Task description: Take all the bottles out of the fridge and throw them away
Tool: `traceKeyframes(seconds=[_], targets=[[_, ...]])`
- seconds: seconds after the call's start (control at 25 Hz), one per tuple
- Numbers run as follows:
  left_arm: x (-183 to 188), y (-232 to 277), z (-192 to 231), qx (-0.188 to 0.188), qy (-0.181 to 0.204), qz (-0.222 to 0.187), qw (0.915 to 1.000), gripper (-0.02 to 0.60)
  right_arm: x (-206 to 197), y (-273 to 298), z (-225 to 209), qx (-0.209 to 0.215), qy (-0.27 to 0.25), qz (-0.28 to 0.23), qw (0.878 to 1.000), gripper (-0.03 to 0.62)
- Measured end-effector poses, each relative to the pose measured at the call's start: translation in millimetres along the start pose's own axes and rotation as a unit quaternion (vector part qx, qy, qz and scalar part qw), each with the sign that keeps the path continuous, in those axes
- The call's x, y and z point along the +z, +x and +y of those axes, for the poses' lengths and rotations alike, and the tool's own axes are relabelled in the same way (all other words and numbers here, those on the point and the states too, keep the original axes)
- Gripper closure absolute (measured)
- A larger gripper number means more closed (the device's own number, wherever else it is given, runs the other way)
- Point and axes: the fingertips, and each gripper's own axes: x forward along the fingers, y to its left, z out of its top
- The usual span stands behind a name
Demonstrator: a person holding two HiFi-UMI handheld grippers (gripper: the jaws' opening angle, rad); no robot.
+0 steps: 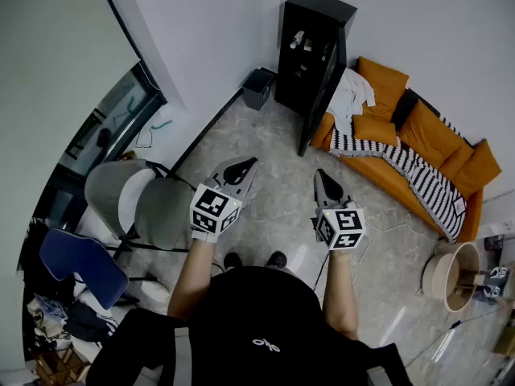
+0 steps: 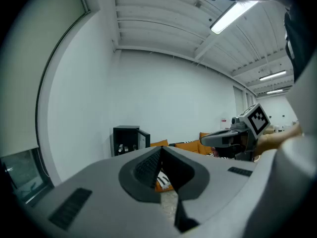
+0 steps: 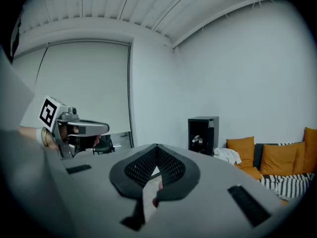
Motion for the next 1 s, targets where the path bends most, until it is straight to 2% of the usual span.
traceKeyframes(seconds=[0.32,1.0], targets=[[-3.9,13.1,-0.1,0.003,0.001,0.000,1.0000,0.578,1.2,13.3,2.9,0.018,-0.009,0.002,1.000,0.591],[-24.4,40.7,-4.7,0.044,-0.004,0.018,0.9989,0.578,-19.6,31.0,-39.6,0.046,-0.007,0.025,0.999,0.591]])
